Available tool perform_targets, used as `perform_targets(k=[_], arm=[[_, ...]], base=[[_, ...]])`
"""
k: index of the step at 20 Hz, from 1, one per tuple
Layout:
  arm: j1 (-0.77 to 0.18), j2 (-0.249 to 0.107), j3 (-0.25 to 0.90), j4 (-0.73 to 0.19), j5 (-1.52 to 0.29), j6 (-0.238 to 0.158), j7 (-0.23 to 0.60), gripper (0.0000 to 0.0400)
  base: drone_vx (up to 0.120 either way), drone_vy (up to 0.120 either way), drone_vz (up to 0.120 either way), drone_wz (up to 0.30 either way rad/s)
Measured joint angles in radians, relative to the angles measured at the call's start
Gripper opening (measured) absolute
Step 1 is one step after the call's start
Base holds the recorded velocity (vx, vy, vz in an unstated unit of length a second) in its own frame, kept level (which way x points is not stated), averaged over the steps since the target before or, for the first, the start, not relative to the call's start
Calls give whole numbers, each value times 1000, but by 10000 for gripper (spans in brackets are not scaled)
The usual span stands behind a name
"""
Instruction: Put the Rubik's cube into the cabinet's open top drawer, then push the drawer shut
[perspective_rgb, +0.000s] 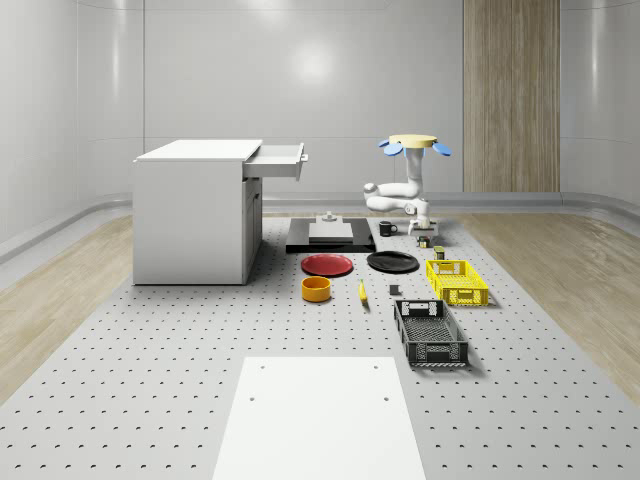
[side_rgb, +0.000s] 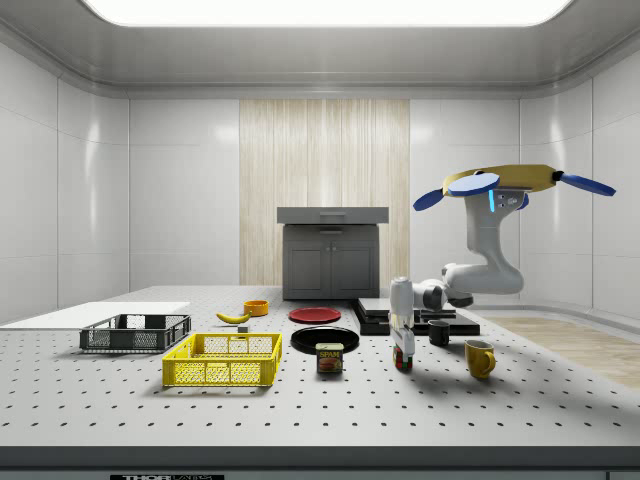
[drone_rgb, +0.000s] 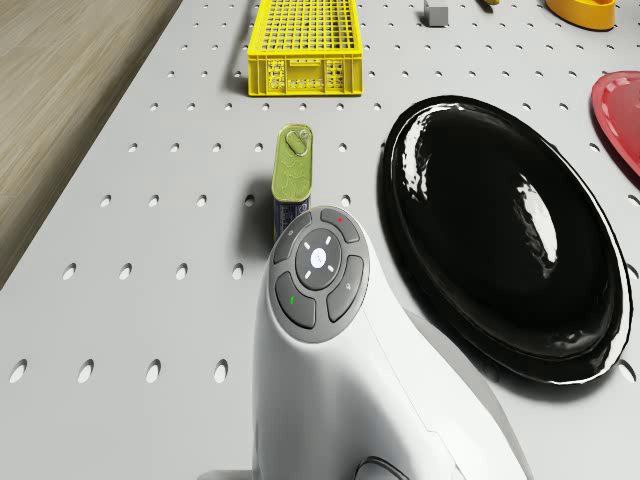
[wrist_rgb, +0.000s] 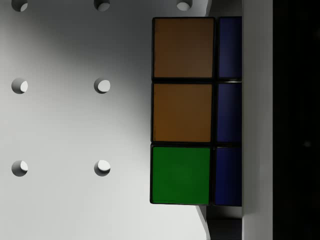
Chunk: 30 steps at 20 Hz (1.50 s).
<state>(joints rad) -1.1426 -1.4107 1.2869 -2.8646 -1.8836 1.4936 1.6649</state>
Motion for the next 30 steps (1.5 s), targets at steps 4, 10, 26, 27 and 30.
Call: perform_targets(k=[4,10,26,27,30], arm=[[-3,-3,58,-9,58,-13,6,323],[-8,-16,104,-13,108,-13,13,321],[-17,-61,129,-13,144,25,20,320],[-17,-64,129,-13,146,28,20,320],[-18,-71,131,-13,149,35,21,320]], base=[[0,0,100,0],[0,0,120,0],[0,-32,120,0],[0,-120,120,0],[0,-120,120,0]])
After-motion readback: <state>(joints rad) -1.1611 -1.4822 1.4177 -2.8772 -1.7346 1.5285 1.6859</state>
